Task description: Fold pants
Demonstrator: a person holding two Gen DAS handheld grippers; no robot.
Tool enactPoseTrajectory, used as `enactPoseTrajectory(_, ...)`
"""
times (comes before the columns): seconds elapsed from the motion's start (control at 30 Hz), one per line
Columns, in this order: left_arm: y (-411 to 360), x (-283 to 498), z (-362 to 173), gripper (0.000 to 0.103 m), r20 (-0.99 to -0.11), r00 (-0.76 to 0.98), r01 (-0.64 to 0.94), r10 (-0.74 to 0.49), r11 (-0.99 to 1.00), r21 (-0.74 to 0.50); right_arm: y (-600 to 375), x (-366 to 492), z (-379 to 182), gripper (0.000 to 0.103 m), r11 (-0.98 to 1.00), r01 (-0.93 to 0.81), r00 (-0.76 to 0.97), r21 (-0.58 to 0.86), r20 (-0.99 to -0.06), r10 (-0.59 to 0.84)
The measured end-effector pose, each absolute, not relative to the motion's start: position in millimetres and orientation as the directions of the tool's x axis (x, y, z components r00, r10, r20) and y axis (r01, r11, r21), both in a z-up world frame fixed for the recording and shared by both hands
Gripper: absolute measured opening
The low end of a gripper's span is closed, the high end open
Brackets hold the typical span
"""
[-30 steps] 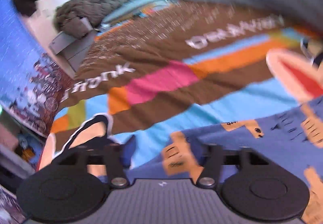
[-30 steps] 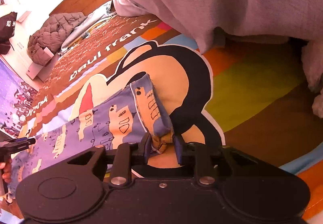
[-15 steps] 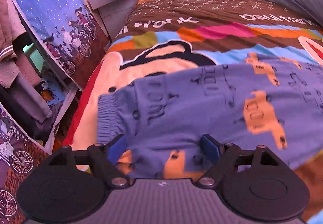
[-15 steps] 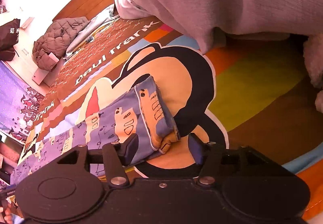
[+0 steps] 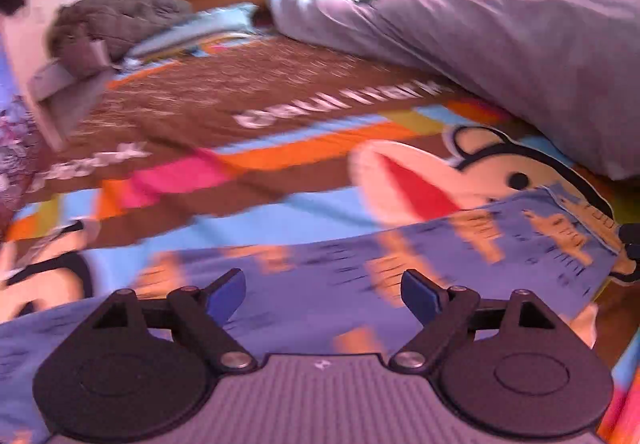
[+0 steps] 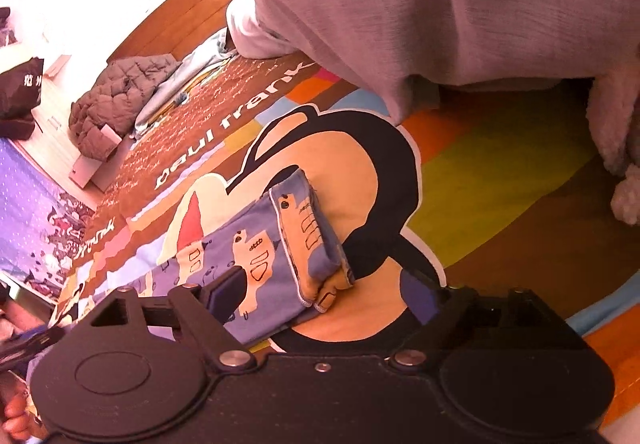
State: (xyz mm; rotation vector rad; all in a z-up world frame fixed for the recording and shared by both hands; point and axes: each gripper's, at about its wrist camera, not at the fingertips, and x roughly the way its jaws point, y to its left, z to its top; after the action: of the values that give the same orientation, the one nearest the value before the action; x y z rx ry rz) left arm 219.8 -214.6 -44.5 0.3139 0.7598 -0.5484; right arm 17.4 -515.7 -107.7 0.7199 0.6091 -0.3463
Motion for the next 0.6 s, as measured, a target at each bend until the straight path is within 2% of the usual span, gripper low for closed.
enactPoseTrajectory(0.07,-240.1,222.2,-63.3,0.088,-0.775,0.543,0.58,-0.322,0.812,0.069,-517.3,16.4,-108.3,0.087,0.7,0.488,0.779,0.52,-0.622,-0.081)
enactPoseTrajectory(0.13,-250.3,213.2,-83.7,0.089,-0.805,0.531,0.601,-0.264,0.787,0.138,-520.2,16.0,-109.9,0.089,0.688,0.485,0.783,0.539,-0.618,-0.068)
enactPoseTrajectory(0.2,-236.4,193.8,-90.6,0.097,-0.752,0.596,0.623,-0.28,0.753,0.214,-523.9,14.9,-111.9,0.09,0.671,0.481,0.788,0.564,-0.614,-0.049)
enactPoseTrajectory(0.3,-220.1,195.0,-82.6,0.099,-0.753,0.598,0.61,-0.273,0.765,0.207,-526.6,15.6,-113.4,0.091,0.659,0.481,0.787,0.579,-0.616,-0.033)
enactPoseTrajectory(0.37,-223.9,203.2,-67.8,0.095,-0.74,0.61,0.576,-0.284,0.8,0.168,-525.1,18.1,-113.6,0.082,0.668,0.474,0.783,0.574,-0.621,-0.022)
enactPoseTrajectory(0.43,-240.6,214.8,-51.2,0.095,-0.7,0.621,0.587,-0.353,0.801,0.116,-523.9,21.0,-115.3,0.047,0.673,0.466,0.778,0.574,-0.628,-0.003)
enactPoseTrajectory(0.5,-272.2,218.7,-38.5,0.093,-0.668,0.595,0.639,-0.447,0.767,0.056,-523.3,22.5,-116.3,0.037,0.674,0.476,0.767,0.566,-0.642,-0.003)
enactPoseTrajectory(0.6,-332.2,226.4,-36.4,0.092,-0.694,0.449,0.736,-0.563,0.673,-0.071,-523.1,21.6,-116.7,0.03,0.668,0.483,0.764,0.566,-0.645,-0.006)
